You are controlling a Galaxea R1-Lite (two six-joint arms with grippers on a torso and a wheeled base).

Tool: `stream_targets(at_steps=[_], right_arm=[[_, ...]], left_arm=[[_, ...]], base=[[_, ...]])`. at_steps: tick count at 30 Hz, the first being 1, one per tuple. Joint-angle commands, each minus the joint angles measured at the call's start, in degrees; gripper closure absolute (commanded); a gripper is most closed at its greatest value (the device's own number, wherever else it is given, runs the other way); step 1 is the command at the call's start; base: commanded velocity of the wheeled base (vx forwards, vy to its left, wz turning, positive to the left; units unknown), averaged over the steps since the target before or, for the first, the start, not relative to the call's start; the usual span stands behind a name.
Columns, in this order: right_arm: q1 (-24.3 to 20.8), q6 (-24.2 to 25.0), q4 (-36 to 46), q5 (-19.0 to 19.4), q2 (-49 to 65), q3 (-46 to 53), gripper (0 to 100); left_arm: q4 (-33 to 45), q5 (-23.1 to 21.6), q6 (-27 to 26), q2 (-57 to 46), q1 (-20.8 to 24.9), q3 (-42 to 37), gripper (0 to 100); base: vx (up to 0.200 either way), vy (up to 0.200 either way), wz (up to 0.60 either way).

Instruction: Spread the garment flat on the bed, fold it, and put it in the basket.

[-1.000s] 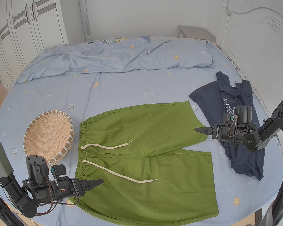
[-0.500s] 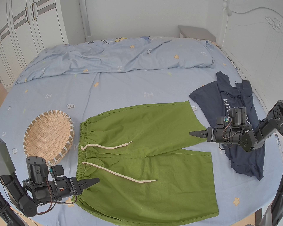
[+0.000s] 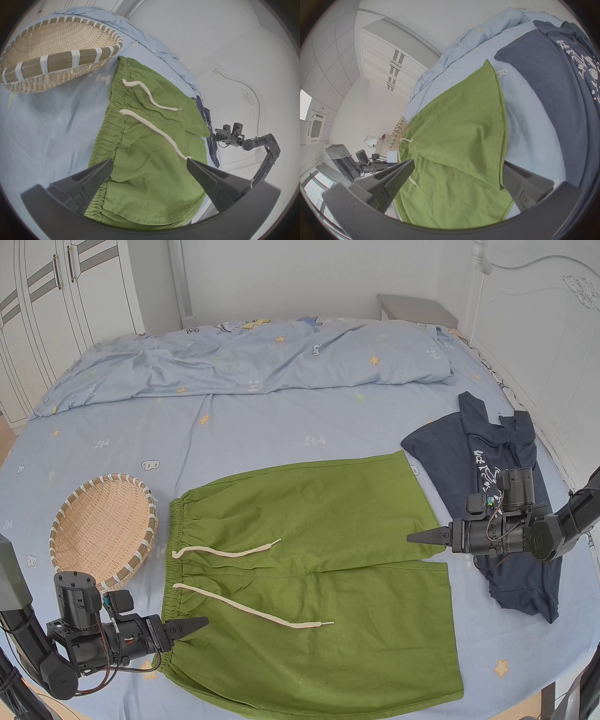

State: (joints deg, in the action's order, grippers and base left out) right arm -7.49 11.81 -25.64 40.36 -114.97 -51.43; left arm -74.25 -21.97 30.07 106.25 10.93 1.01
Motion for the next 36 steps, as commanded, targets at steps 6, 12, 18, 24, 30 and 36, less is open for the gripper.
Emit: stream_targets(at_steps=[6, 12, 18, 24, 30, 36], right_arm=[[3.0, -2.76, 2.87, 0.33, 3.96, 3.36, 0], [8.36, -3.38, 3.22, 0.33, 4.67, 5.9, 0], [10.82, -3.38, 5.25, 0.51, 13.19, 11.79, 0], [9.86, -3.11, 5.07, 0.33, 20.84, 22.87, 0], [8.19, -3.02, 4.89, -0.02, 24.62, 31.48, 0], [7.13, -2.94, 1.03, -0.02, 26.11, 38.07, 0]], left_arm=[[2.97, -0.01, -0.46, -0.17, -0.21, -1.01, 0], [3.59, -0.01, -0.37, -0.61, -0.21, -1.01, 0], [6.4, -0.01, 0.07, -5.53, -0.21, -1.01, 0], [19.32, -0.09, 0.69, -16.96, -3.55, -1.01, 0], [35.05, -0.18, 0.25, -22.76, -6.28, -1.01, 0], [38.31, -0.71, 0.07, -18.45, -6.01, -0.75, 0]], base=[[0.0, 0.0, 0.0], [0.0, 0.0, 0.0], [0.0, 0.0, 0.0], [0.0, 0.0, 0.0], [0.0, 0.0, 0.0], [0.0, 0.0, 0.0]])
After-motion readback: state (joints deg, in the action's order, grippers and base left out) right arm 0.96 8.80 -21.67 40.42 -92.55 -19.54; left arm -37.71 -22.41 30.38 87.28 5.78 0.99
